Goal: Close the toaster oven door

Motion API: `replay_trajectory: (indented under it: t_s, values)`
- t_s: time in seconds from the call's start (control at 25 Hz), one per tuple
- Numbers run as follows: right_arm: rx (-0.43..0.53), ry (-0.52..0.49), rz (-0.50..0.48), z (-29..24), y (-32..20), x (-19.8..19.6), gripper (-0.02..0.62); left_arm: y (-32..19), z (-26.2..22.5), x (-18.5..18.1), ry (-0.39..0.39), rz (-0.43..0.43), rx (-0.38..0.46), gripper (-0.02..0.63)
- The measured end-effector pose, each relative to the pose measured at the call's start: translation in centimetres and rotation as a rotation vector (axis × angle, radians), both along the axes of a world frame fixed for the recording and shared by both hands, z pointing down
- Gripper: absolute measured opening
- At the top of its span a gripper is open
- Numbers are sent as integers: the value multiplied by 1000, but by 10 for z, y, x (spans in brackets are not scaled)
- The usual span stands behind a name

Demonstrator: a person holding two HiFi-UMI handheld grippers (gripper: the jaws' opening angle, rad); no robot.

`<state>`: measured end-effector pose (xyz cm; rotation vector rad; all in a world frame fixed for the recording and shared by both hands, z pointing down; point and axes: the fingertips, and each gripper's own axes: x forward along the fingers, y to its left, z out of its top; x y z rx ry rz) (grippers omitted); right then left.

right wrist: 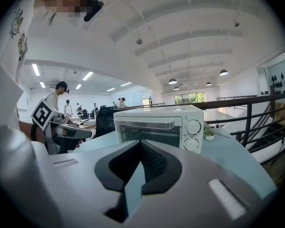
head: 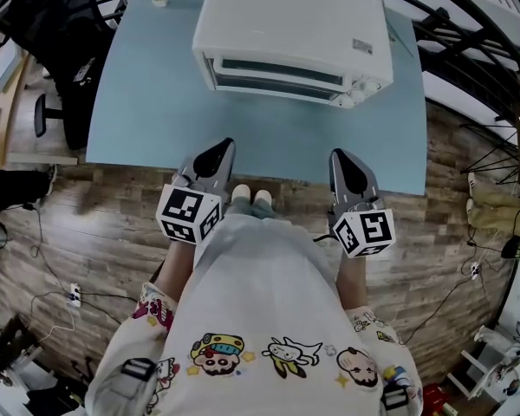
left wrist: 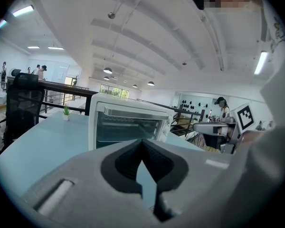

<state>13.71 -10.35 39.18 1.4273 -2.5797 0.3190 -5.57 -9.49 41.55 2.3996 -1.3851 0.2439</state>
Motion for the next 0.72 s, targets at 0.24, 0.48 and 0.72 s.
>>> replay_trajectory:
  t_s: [0.24,0.48,0.72]
  values:
    - [-6,-1,-4,2,0,-1,9,0,2,-3,-4,-9,-6,-2]
    - [-16,11,-20,5,-3,-3,9,-1,4,-6,-7,-12,-11,-2]
    - [-16,10,-21,4,-6,-4,9,-2,5,-9,-8,-19,-20,-2]
